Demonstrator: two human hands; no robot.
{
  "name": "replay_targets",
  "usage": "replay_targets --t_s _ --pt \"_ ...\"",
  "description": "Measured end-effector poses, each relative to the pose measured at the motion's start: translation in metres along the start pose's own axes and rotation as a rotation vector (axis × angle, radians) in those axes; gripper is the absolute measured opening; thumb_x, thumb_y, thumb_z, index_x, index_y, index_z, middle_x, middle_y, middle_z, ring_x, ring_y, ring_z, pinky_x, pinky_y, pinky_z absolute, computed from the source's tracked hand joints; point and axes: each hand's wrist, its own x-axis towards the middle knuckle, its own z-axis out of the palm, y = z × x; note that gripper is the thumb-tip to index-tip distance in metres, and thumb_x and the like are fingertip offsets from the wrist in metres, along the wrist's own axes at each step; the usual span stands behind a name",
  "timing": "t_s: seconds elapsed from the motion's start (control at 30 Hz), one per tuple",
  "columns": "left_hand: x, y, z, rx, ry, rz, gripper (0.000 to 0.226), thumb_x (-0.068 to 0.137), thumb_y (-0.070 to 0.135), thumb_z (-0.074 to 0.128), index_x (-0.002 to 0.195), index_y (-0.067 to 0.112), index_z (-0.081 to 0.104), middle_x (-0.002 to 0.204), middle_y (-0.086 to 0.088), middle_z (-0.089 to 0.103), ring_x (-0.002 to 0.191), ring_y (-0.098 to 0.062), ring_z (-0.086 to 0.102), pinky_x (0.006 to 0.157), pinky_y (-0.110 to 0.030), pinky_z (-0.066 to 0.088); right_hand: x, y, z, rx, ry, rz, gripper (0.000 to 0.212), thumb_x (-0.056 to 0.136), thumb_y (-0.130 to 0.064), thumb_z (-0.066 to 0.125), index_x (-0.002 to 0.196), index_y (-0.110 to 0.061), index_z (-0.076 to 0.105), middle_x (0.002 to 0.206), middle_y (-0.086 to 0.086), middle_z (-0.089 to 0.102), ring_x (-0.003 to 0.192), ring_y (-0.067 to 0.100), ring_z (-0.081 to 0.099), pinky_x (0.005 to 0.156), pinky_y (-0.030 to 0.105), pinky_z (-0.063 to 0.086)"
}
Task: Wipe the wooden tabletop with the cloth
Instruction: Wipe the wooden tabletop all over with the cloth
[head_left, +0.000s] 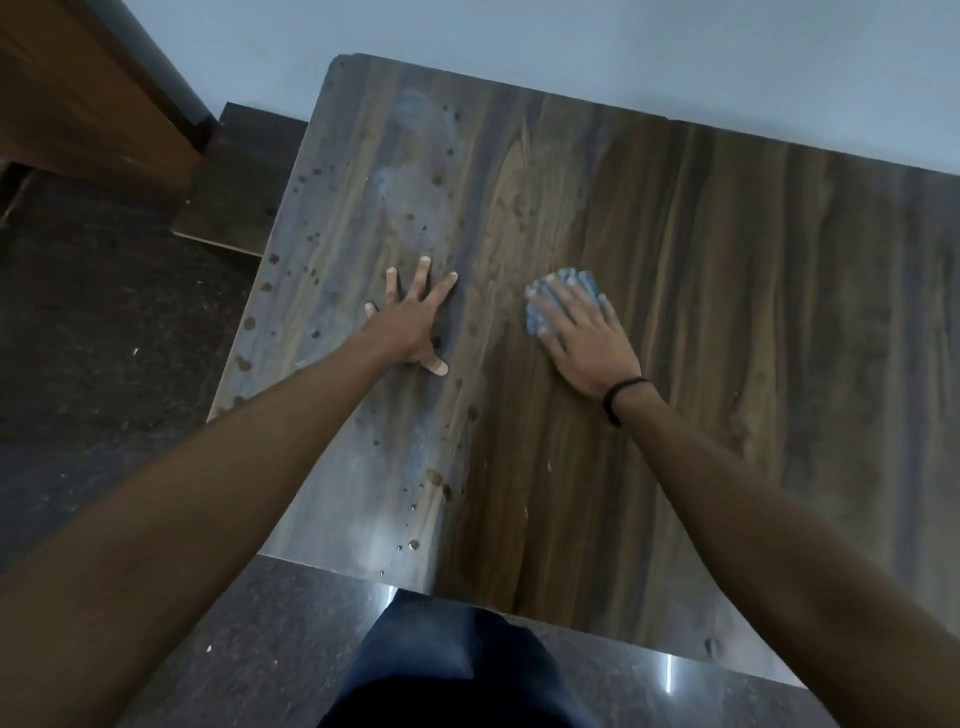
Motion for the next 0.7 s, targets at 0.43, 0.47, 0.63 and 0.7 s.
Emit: replay_targets --t_s 0.43,0.47,0.63,0.7 --pt "0.005 0.003 -0.004 0.021 -0.050 -0.014 0.136 0.069 0.038 0.089 0.156 0.038 -0.016 0.157 0.002 -0.040 0.145 -0.045 -0.027 0.109 -0.078 0.013 0.047 -0.009 -0.009 0.064 0.043 0.202 0.054 0.107 -0.044 0.029 0.160 -0.040 0.020 0.169 -0.010 0.015 0.157 0.016 0.007 0.125 0.051 0.009" --pt "0.006 0.004 -0.009 0.024 -0.058 -0.027 0.135 0.070 0.041 0.089 0.156 0.039 -0.014 0.158 0.002 -0.039 0.146 -0.045 -0.026 0.110 -0.077 0.013 0.040 -0.017 -0.004 0.028 0.039 0.128 0.055 0.107 -0.044 0.030 0.160 -0.038 0.020 0.169 -0.009 0.015 0.157 0.017 0.007 0.125 0.052 0.011" --pt "0.040 0.014 -0.067 0.023 0.014 -0.044 0.129 0.072 0.044 0.087 0.158 0.036 -0.010 0.159 -0.003 -0.037 0.146 -0.045 -0.026 0.114 -0.073 0.005 0.024 0.015 -0.002 -0.077 0.017 -0.071 0.052 0.107 -0.044 0.029 0.159 -0.039 0.023 0.168 -0.010 0.019 0.156 0.014 0.013 0.124 0.050 0.017" --pt "0.059 0.019 -0.089 0.047 0.047 -0.017 0.131 0.071 0.043 0.087 0.157 0.037 -0.012 0.159 -0.002 -0.037 0.146 -0.044 -0.025 0.114 -0.073 0.004 0.059 0.018 -0.016 0.036 0.052 0.184 0.053 0.107 -0.045 0.029 0.159 -0.041 0.021 0.168 -0.013 0.016 0.156 0.013 0.009 0.125 0.050 0.013"
